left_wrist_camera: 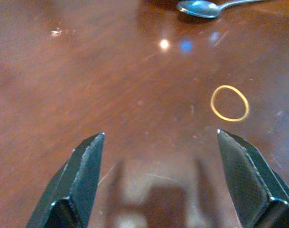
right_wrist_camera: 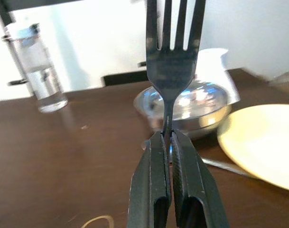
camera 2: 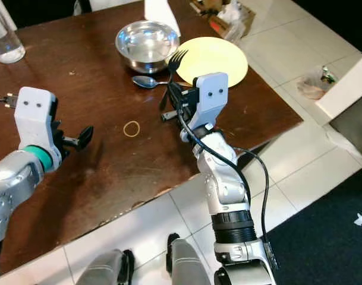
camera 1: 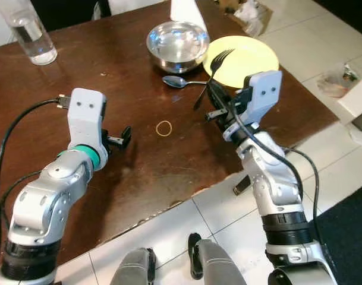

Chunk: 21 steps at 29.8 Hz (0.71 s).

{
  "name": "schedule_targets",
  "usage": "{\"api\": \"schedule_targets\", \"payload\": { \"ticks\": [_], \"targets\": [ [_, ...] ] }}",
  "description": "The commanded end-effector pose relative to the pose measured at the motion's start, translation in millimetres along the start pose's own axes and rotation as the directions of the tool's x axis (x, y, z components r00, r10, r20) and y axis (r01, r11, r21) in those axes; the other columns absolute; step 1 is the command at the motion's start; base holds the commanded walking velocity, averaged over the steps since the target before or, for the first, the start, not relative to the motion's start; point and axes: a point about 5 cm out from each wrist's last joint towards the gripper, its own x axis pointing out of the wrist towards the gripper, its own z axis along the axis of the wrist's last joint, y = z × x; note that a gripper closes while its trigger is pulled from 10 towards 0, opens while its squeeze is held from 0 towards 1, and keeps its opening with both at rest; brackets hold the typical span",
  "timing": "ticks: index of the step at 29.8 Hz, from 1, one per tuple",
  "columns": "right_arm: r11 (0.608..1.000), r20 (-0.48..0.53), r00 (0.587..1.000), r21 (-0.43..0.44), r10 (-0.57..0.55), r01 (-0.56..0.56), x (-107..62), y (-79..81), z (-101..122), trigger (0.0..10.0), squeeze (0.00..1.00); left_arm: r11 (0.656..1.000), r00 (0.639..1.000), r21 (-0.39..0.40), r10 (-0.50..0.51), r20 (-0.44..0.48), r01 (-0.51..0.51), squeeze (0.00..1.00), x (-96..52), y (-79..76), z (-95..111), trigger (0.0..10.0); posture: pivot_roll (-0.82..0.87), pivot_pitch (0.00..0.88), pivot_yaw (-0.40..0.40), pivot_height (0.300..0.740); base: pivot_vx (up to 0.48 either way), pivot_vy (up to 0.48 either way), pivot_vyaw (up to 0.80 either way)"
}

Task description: Setting the table

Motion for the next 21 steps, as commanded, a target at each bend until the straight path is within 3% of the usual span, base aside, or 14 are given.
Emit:
{"api": "schedule_targets", "payload": {
  "ticks": [1,6,7,9,16,17,18,19,21],
  "targets": [
    [1.0,-0.018,1.0,-0.002,-0.004,0.004,-3.1,0.9,-3.6,10.0,0.0,0.999,0.999,0.043,-0.033,0.01,0.033,0.0,-2.7,-5.6,-2.2,10.0,-0.03,0.093,0.064,0.74,0.0,0.0,0.0],
    [1.0,-0.003,1.0,0.005,0.021,-0.021,0.5,5.5,0.7,10.0,0.0,0.988,0.989,0.098,-0.128,0.08,0.12,0.04,-5.8,-7.9,5.7,10.0,-0.03,0.091,0.058,0.74,0.0,0.0,0.0],
    [0.999,0.007,0.999,0.012,0.041,-0.041,2.2,8.1,3.4,10.0,0.0,0.981,0.979,0.112,-0.171,0.109,0.158,1.0,-6.9,-5.3,11.0,10.0,-0.04,0.09,0.055,0.74,0.0,0.0,0.0],
    [0.995,0.019,0.995,0.016,0.097,-0.098,4.3,13.8,8.1,10.0,0.0,0.967,0.959,0.12,-0.242,0.149,0.226,1.0,-9.8,2.9,22.8,10.0,-0.04,0.091,0.053,0.74,0.0,0.0,0.0],
    [0.978,0.006,0.978,0.009,0.208,-0.208,4.8,23.2,10.5,10.0,0.0,0.955,0.941,0.142,-0.285,0.18,0.262,1.0,-12.4,22.2,39.2,10.0,-0.03,0.098,0.049,0.74,0.0,0.0,0.0],
    [0.975,0.003,0.975,0.009,0.221,-0.221,4.5,24.9,10.2,10.0,0.0,0.953,0.937,0.124,-0.296,0.185,0.277,0.67,-12.4,24.8,39.9,10.0,-0.03,0.101,0.048,0.74,0.0,0.0,0.0],
    [0.975,0.003,0.975,0.009,0.221,-0.221,4.5,24.9,10.2,10.0,0.0,0.953,0.937,0.124,-0.296,0.185,0.277,0.67,-12.4,24.8,39.9,10.0,-0.03,0.101,0.048,0.74,0.0,0.0,0.0],
    [0.974,0.002,0.974,0.012,0.228,-0.228,4.3,26.6,10.0,10.0,0.0,0.952,0.932,0.101,-0.305,0.196,0.29,1.0,-12.5,27.0,40.6,10.0,-0.03,0.104,0.049,0.74,0.0,0.0,0.0],
    [0.972,0.001,0.972,0.015,0.233,-0.233,3.9,28.4,9.4,10.0,0.0,0.947,0.924,0.072,-0.32,0.208,0.312,1.0,-13.6,27.7,41.9,10.0,-0.03,0.106,0.05,0.74,0.0,0.0,0.0]
  ]
}}
